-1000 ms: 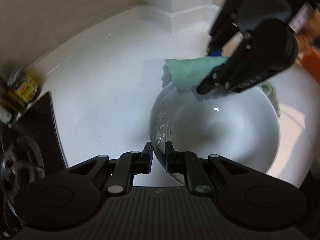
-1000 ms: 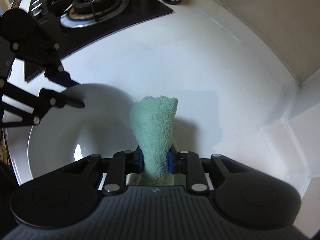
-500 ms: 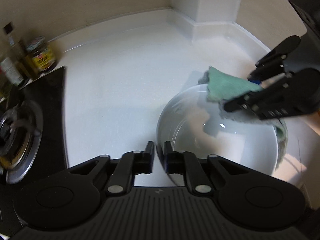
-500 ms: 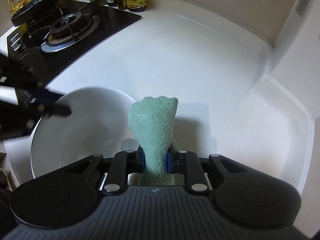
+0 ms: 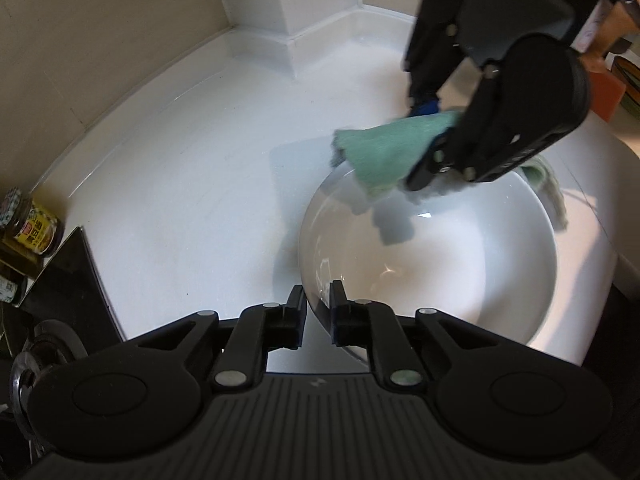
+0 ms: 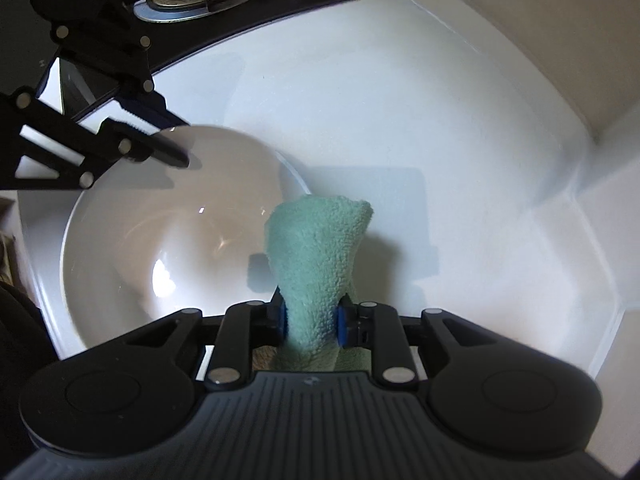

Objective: Clean bowl

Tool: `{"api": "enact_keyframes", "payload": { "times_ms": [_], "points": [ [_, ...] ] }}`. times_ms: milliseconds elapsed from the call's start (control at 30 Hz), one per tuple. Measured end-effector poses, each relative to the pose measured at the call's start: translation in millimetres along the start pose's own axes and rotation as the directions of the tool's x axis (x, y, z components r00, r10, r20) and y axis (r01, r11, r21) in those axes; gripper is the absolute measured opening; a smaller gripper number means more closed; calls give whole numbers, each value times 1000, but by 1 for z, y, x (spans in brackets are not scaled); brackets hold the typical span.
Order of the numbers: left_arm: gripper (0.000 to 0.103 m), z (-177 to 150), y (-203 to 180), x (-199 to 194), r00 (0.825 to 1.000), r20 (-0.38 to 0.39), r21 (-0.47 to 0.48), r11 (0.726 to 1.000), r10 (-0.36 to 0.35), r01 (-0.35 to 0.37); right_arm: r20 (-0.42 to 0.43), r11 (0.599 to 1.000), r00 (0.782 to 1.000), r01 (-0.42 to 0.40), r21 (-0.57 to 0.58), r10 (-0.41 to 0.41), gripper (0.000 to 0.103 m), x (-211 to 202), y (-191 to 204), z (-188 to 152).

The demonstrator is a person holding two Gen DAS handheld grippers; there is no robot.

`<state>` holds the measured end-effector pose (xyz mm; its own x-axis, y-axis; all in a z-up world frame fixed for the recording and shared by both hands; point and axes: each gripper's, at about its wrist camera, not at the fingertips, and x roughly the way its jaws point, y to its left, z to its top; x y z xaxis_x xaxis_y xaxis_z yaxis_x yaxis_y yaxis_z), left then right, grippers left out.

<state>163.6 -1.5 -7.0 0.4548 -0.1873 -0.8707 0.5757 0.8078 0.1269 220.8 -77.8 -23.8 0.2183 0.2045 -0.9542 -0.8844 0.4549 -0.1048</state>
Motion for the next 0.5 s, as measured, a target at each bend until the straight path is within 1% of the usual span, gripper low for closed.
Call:
{"api": "enact_keyframes", "payload": {
  "times_ms": [67,133,200,233,300,333,367,433,467,500],
  "points": [
    [11,-2,3,-1,1000,6,-57,998,1,-1,10,1000,1000,6,18,-6,19,2,0,3],
    [11,-6,4,-3,1000,11,-162,987,21,-19,38,997,999,-5,72,2,17,1,-3,-4],
    [11,-10,4,-5,999,10,-268,962,44,-40,66,992,998,-17,125,8,17,-1,-5,-12],
    [11,-11,2,-6,998,6,-320,946,56,-52,79,988,997,-22,152,10,16,-1,-5,-16],
    [14,-15,-3,-8,995,-1,-415,905,103,-94,99,980,995,-26,196,7,16,-2,-4,-23],
    [14,-15,-6,-8,993,-4,-436,893,118,-108,106,976,994,-24,215,1,16,-3,-5,-26],
    [14,-15,-9,-6,992,-13,-438,891,127,-119,109,975,994,-23,222,-1,16,-3,-6,-27],
    [13,-16,-14,-2,992,-18,-413,903,126,-123,121,966,992,-13,259,-19,16,-4,-3,-34],
    [9,-16,-14,-1,992,-15,-404,907,121,-117,115,969,993,-16,245,-13,16,-4,-3,-34],
    [8,-16,-13,0,994,-10,-394,913,111,-106,108,973,994,-19,231,-7,16,-4,-3,-33]
  ]
}}
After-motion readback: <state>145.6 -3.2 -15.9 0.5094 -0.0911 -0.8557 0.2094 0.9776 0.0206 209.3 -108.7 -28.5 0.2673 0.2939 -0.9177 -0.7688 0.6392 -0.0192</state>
